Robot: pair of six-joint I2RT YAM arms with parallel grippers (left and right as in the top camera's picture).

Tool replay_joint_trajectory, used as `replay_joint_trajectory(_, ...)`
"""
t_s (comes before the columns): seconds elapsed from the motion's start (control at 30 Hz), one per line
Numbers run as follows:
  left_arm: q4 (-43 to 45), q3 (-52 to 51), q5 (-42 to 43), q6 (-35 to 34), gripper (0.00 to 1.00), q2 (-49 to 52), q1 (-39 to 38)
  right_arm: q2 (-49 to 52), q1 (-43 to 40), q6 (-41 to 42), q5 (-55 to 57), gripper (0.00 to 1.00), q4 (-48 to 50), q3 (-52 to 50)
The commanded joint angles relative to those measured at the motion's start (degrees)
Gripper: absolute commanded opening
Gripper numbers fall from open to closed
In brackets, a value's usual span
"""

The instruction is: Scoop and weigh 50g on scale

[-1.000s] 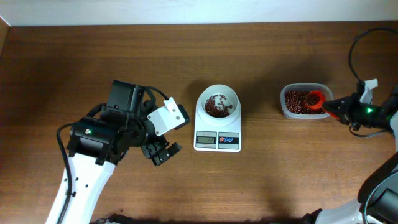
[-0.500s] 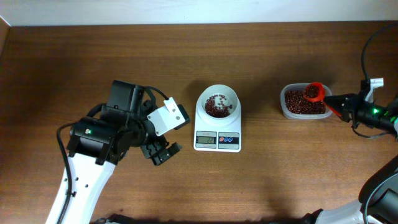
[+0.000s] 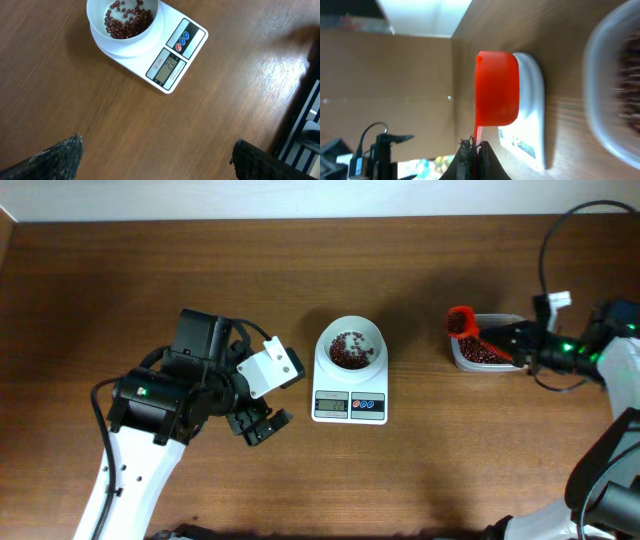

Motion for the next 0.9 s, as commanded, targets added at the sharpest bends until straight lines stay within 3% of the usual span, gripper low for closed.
replay_joint_trajectory(0.0,0.09,0.79,0.83,0.76,0.99,-0.5,0.26,0.42,4.11,-0.81,-4.44,0.04,0.02,0.07)
replay_joint_trajectory(0.33,0.09,0.79,0.83,0.76,0.99,-0.5,0.26,0.42,15.67,-0.35,-4.39,0.04,0.09,0.07)
replay_joint_trajectory(0.87,0.09,0.79,0.83,0.76,0.99,-0.5,0.26,0.42,21.66,-0.37,-0.46,0.04,5.46,0.07)
